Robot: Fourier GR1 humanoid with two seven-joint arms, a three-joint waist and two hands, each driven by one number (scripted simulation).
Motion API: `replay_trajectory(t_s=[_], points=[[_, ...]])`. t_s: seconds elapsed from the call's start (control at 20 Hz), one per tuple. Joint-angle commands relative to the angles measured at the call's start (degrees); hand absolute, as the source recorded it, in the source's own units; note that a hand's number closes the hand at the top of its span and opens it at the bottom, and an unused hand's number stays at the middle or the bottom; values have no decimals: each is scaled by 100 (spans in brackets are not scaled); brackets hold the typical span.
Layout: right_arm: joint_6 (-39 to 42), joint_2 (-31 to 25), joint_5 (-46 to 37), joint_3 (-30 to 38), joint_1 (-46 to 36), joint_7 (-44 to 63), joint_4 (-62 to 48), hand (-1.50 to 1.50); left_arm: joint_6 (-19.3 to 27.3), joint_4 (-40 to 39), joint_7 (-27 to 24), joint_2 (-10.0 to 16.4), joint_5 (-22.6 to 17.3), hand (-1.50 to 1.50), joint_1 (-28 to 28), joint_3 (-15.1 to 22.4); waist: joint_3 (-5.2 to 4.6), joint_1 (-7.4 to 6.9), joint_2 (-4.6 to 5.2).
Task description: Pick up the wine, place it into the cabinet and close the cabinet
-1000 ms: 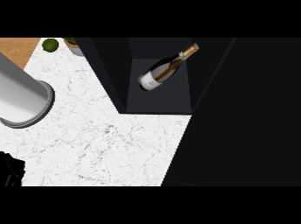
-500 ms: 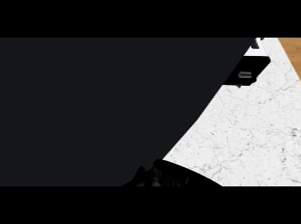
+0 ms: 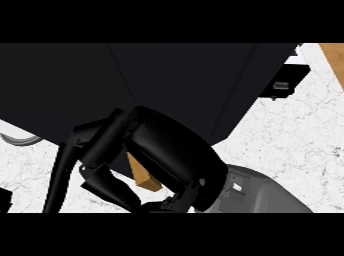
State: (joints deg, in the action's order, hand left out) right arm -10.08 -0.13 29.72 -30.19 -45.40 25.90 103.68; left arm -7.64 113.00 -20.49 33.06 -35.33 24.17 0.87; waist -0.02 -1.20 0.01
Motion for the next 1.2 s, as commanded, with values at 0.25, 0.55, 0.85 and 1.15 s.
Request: replay_trajectory(t_s=[0.25, 0.55, 0.85, 1.15], points=[[231, 12, 620, 808, -723, -498, -1647, 150, -53, -96, 280, -328, 206, 150, -292, -61, 1, 33, 11], [280, 12, 427, 550, -274, -1068, -2167, 150, -272, 496, 299, -467, 388, 150, 387, -167, 3, 10, -6], [1286, -172, 295, 1333, -294, -1734, -3364, 150, -396, -69, 333, -581, 526, 150, -159, -249, 2, 43, 20], [1338, -187, 100, 1609, -739, -1977, -4044, 150, -440, 143, 555, -538, 392, 150, -111, -332, 0, -25, 34]])
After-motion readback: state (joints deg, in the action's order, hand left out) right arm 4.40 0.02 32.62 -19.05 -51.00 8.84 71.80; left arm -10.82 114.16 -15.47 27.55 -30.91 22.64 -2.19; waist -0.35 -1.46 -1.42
